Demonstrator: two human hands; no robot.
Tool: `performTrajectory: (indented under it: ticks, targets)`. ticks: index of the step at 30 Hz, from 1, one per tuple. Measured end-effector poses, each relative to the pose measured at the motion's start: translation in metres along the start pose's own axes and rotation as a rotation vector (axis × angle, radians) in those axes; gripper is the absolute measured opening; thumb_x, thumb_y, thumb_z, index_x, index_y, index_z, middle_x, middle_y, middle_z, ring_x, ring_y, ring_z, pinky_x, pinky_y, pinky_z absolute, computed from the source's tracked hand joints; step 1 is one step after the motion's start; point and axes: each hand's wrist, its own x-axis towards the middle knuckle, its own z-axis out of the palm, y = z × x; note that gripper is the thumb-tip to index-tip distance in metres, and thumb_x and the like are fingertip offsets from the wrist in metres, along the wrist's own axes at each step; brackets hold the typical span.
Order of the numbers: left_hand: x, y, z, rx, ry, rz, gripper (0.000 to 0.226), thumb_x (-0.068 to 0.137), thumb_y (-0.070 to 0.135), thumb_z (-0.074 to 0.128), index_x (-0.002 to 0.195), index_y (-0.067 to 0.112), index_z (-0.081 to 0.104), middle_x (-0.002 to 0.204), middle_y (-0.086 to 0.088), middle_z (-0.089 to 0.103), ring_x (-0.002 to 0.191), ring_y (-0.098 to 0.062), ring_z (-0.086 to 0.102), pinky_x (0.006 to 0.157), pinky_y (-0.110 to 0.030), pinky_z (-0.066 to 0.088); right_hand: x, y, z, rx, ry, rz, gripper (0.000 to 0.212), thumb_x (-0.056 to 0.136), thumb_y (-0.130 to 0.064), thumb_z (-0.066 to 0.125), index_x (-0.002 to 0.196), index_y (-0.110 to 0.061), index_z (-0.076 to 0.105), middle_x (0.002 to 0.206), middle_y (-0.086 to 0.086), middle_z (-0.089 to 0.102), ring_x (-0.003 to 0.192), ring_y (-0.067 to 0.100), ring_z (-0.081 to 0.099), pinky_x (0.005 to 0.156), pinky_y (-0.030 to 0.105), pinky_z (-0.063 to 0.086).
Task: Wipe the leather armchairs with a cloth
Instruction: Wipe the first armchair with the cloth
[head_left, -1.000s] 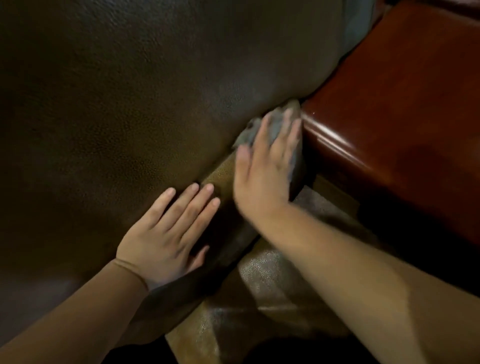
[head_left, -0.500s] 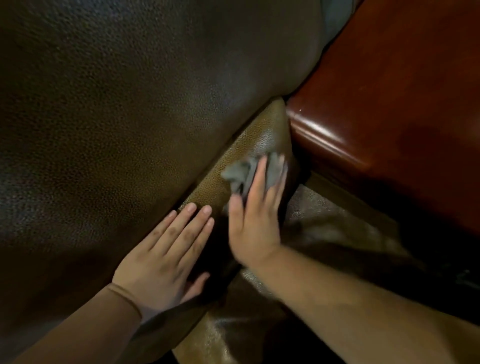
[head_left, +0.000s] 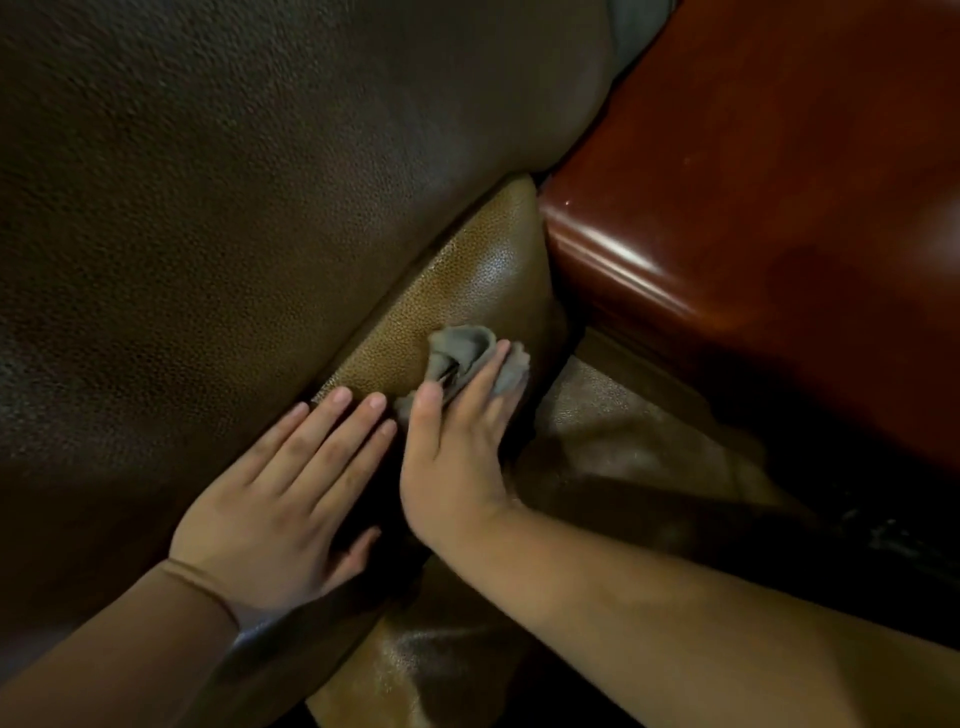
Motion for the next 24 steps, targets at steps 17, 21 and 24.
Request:
performTrajectory:
  ticks: [17,21,24]
  targets:
    - [-0.004,0.0,0.008,0.02,0.021,-0.023,0.088,0.1,0.055,0.049,0.167,0.005,0.023,0.174,-0.017,0.019,0.161,-0.037,0.02,0.131,-0.05,0.014,0.086,0.031,-0.017,0.137,0.306,0.243,0.077,0.108,-0.053,0.032,0.166,-0.009,0.005,0.171,0.023,0.0,0.159,0.036,0.002,0.129,0.045,0.004]
    - [-0.002,0.0,0.008,0.04,0.009,-0.035,0.088,0.098,0.054,0.049,0.167,0.005,0.023,0.175,-0.017,0.016,0.162,-0.037,0.017,0.132,-0.05,0.012,0.068,0.04,-0.003,0.241,0.365,0.207,0.072,0.109,-0.048,0.038,0.166,-0.016,0.009,0.173,0.019,0.003,0.159,0.027,0.004,0.118,0.017,-0.004]
    - [-0.002,-0.001,0.007,0.052,-0.014,-0.028,0.088,0.098,0.051,0.049,0.167,0.004,0.021,0.176,-0.017,0.012,0.162,-0.038,0.014,0.132,-0.05,0.012,-0.009,0.041,0.035,0.2,0.22,0.258,0.084,0.106,-0.052,0.04,0.166,-0.01,0.0,0.172,0.019,-0.002,0.16,0.027,0.003,0.116,0.012,-0.01]
